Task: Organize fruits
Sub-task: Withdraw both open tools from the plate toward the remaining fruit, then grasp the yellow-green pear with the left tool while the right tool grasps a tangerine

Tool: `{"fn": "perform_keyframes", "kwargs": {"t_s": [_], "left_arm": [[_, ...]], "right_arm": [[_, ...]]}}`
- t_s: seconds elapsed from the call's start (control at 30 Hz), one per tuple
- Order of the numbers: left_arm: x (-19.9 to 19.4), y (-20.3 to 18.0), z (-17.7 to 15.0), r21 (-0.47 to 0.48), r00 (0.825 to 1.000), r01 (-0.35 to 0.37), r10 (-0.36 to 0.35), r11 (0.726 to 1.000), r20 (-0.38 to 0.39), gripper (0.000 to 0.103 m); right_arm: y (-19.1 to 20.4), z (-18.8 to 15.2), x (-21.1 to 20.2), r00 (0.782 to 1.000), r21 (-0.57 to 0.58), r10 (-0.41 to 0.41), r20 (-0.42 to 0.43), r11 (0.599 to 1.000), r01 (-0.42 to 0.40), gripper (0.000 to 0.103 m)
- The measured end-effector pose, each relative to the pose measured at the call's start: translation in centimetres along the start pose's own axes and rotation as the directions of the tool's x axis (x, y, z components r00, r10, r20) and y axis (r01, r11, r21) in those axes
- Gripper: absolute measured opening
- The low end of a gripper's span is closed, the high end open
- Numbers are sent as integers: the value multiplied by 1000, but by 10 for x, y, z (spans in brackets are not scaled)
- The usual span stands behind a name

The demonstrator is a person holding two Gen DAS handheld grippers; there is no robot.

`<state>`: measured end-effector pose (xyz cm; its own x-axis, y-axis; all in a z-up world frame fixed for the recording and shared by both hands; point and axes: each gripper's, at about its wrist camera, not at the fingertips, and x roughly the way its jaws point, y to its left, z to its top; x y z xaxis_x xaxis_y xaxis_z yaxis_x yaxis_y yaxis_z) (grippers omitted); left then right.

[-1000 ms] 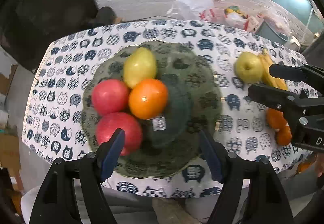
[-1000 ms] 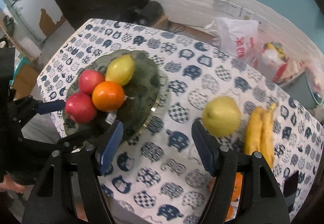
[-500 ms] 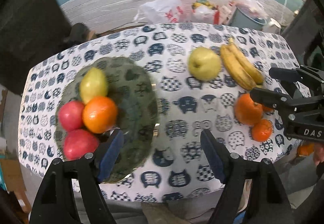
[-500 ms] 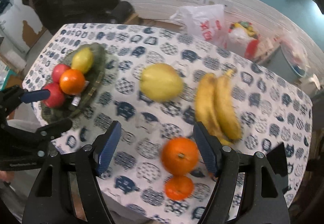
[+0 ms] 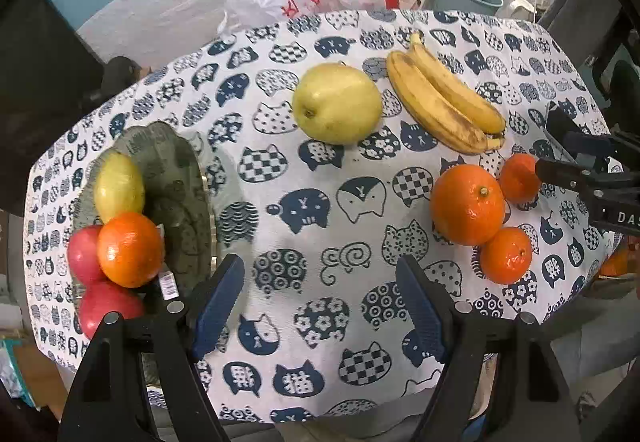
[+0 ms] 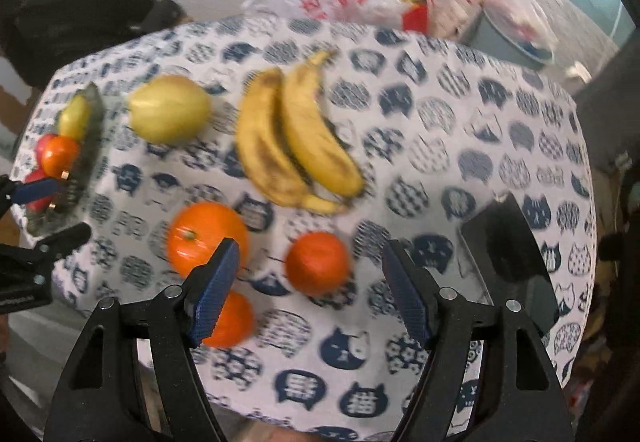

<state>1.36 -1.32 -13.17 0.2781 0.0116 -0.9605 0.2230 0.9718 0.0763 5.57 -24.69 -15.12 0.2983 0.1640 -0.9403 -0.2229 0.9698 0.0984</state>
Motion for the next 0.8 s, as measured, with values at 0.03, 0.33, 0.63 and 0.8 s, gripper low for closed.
{"fn": "perform_keyframes", "kwargs": {"t_s": [0.03, 0.33, 0.63, 0.8], "left_arm": [[2, -1, 0, 0, 1000, 4, -4, 1000, -5, 80], [24, -7, 0, 5, 999, -3, 3, 1000, -45, 80], [30, -1, 12, -40, 999, 13, -14, 999, -45, 80], [29, 6, 31, -70, 999, 19, -22, 997, -29, 80]], "right_arm": [[-3, -2, 4, 1000, 7, -2, -12, 1000, 2, 74], [-13, -9, 40, 995, 22, 28, -95, 999, -26, 74], [-4, -9, 58, 991, -24, 40, -126, 999, -44, 46], [-3, -7, 49, 994, -5, 48, -97, 999, -49, 46]]}}
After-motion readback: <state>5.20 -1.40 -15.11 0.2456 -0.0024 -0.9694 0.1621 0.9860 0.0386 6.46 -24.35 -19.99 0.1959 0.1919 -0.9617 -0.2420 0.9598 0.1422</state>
